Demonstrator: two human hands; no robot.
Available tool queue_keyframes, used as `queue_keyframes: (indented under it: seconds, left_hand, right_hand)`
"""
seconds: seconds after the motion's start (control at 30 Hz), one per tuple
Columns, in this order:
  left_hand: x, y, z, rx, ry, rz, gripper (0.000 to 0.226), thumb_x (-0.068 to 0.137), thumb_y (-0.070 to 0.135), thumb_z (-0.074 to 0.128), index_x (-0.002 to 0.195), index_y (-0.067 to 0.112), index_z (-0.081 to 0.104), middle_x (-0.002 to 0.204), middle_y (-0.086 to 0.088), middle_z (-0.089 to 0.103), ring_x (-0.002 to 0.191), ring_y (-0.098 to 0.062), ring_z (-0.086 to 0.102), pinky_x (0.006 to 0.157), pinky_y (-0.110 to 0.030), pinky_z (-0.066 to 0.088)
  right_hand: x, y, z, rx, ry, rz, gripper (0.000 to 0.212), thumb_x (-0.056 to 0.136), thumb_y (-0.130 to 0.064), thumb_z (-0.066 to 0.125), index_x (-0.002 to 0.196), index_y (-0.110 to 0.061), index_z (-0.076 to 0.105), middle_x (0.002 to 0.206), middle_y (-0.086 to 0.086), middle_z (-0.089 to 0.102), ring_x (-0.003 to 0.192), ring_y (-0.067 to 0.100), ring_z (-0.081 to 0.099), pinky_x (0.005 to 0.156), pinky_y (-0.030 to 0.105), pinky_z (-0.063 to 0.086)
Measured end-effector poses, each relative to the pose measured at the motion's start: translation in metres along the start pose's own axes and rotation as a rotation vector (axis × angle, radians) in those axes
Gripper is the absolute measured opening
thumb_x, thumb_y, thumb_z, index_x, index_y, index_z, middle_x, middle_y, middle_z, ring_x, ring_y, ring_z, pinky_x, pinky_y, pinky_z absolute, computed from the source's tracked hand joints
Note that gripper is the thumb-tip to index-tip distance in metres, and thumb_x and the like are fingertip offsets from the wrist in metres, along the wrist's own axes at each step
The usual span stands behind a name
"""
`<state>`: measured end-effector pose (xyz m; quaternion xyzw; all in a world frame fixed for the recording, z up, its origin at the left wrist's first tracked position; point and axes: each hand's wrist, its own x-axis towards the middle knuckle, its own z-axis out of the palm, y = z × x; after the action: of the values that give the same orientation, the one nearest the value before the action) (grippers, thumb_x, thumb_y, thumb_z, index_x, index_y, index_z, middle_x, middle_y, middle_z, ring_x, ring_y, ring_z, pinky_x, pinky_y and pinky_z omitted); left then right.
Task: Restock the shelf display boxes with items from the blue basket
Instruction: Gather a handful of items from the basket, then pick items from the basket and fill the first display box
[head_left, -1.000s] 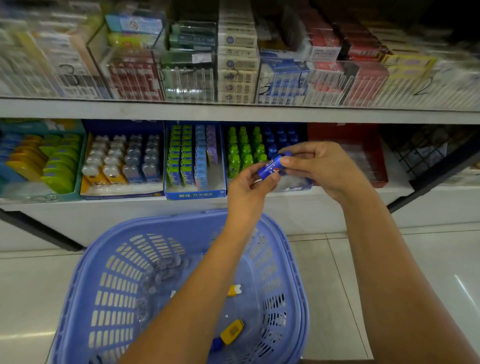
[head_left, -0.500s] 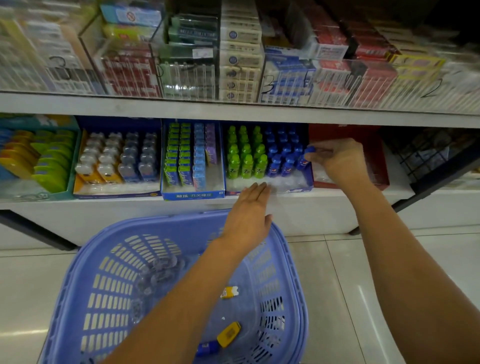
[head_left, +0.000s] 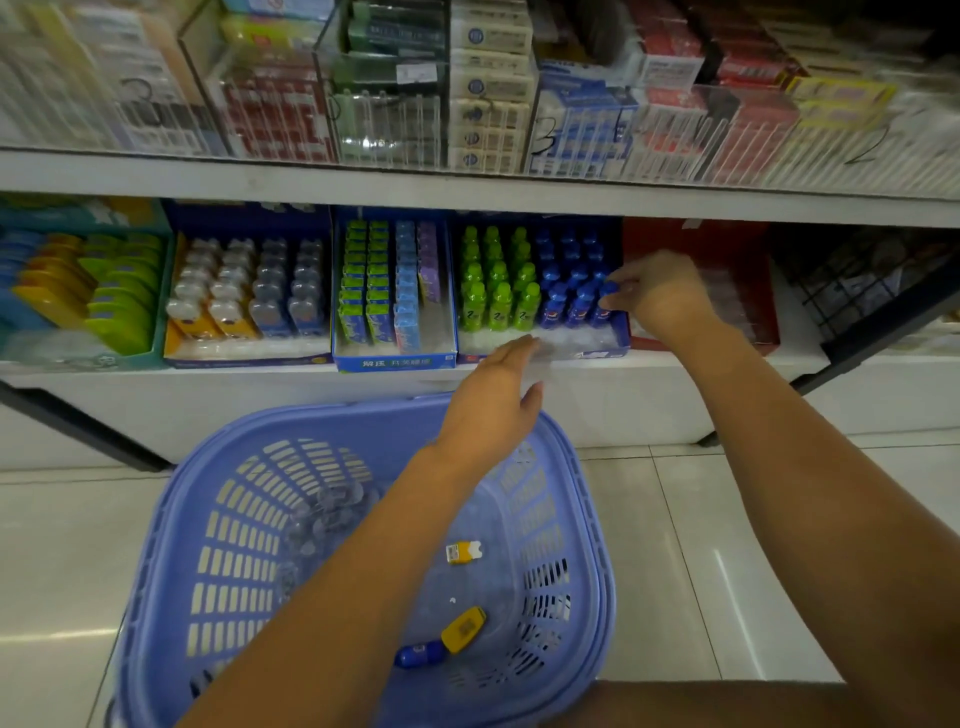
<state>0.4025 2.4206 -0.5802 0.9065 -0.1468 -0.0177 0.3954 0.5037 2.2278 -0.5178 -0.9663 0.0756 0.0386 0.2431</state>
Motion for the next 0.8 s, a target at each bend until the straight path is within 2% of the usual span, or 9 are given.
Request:
queue_keyframes:
  seconds: [0.13, 0.2, 0.27, 0.33, 0.43, 0.57, 0.63, 0.73, 0.8]
  left_hand:
    - [-0.037, -0.030, -0.006, -0.118, 0.095, -0.031, 0.025, 0.095, 0.020, 0.054, 0.117, 0.012, 0.062, 0.115, -0.005, 0.065, 0.104, -0.018, 0.061, 0.090, -0.024, 0.047]
    - [-0.062, -0.065, 0.001, -0.007, -0.085, -0.180, 0.018, 0.093, 0.016, 0.054, 0.104, 0.008, 0.066, 0.103, -0.009, 0.069, 0.094, -0.024, 0.064, 0.086, -0.033, 0.051]
    - [-0.090, -0.102, 0.009, 0.162, -0.348, -0.372, 0.022, 0.092, 0.015, 0.051, 0.104, 0.005, 0.067, 0.107, -0.013, 0.068, 0.100, -0.029, 0.063, 0.088, -0.038, 0.050]
    - [-0.121, -0.134, 0.018, 0.278, -0.585, -0.485, 0.026, 0.093, 0.014, 0.049, 0.109, 0.004, 0.066, 0.114, -0.015, 0.066, 0.107, -0.030, 0.061, 0.091, -0.036, 0.047]
    - [-0.161, -0.162, 0.030, 0.322, -0.848, -0.512, 0.027, 0.092, 0.016, 0.051, 0.108, 0.000, 0.067, 0.114, -0.021, 0.065, 0.105, -0.031, 0.061, 0.085, -0.032, 0.046]
    - [-0.185, -0.182, 0.035, 0.365, -1.089, -0.558, 0.037, 0.083, 0.019, 0.063, 0.119, 0.009, 0.060, 0.113, -0.019, 0.065, 0.097, -0.031, 0.065, 0.076, -0.032, 0.050]
    - [-0.187, -0.188, 0.038, 0.401, -1.122, -0.559, 0.035, 0.082, 0.020, 0.066, 0.114, 0.007, 0.060, 0.115, -0.018, 0.065, 0.101, -0.033, 0.064, 0.082, -0.036, 0.051]
    - [-0.189, -0.193, 0.051, 0.351, -0.998, -0.627, 0.033, 0.090, 0.013, 0.057, 0.122, 0.005, 0.057, 0.123, -0.018, 0.061, 0.111, -0.033, 0.060, 0.092, -0.041, 0.048]
    - [-0.188, -0.195, 0.057, 0.354, -0.926, -0.594, 0.032, 0.093, 0.012, 0.050, 0.123, 0.004, 0.058, 0.126, -0.017, 0.059, 0.115, -0.032, 0.057, 0.096, -0.039, 0.046]
  right_hand:
    - [-0.039, -0.015, 0.016, 0.010, 0.138, -0.134, 0.027, 0.076, -0.023, 0.078, 0.089, -0.005, 0.065, 0.083, 0.011, 0.065, 0.074, 0.020, 0.059, 0.066, 0.023, 0.043]
    - [-0.061, -0.032, 0.032, -0.044, -0.038, -0.184, 0.025, 0.073, -0.031, 0.080, 0.074, -0.012, 0.063, 0.073, 0.000, 0.059, 0.065, 0.012, 0.053, 0.064, 0.023, 0.042]
    - [-0.081, -0.047, 0.063, -0.084, -0.304, -0.226, 0.024, 0.072, -0.031, 0.080, 0.071, -0.015, 0.063, 0.071, -0.002, 0.061, 0.064, 0.011, 0.055, 0.067, 0.026, 0.046]
    - [-0.106, -0.051, 0.108, -0.087, -0.581, -0.235, 0.017, 0.076, -0.026, 0.078, 0.078, -0.014, 0.066, 0.078, 0.002, 0.067, 0.063, 0.010, 0.058, 0.065, 0.026, 0.047]
    - [-0.142, -0.033, 0.186, -0.226, -0.954, -0.231, 0.019, 0.084, -0.018, 0.071, 0.101, -0.009, 0.067, 0.104, 0.008, 0.066, 0.089, 0.020, 0.061, 0.078, 0.030, 0.047]
    - [-0.175, 0.004, 0.256, -0.418, -1.094, -0.204, 0.033, 0.087, -0.008, 0.064, 0.120, -0.010, 0.060, 0.120, 0.012, 0.058, 0.111, 0.030, 0.055, 0.088, 0.032, 0.044]
    - [-0.183, 0.016, 0.273, -0.479, -1.078, -0.199, 0.035, 0.086, -0.011, 0.063, 0.122, -0.011, 0.059, 0.123, 0.012, 0.059, 0.113, 0.029, 0.057, 0.091, 0.034, 0.046]
    - [-0.184, 0.026, 0.289, -0.601, -1.150, -0.323, 0.038, 0.085, -0.008, 0.062, 0.122, -0.005, 0.055, 0.123, 0.019, 0.055, 0.109, 0.033, 0.055, 0.091, 0.041, 0.047]
    - [-0.185, 0.026, 0.295, -0.635, -1.149, -0.400, 0.037, 0.082, -0.003, 0.063, 0.117, -0.001, 0.054, 0.118, 0.022, 0.055, 0.098, 0.033, 0.054, 0.079, 0.041, 0.046]
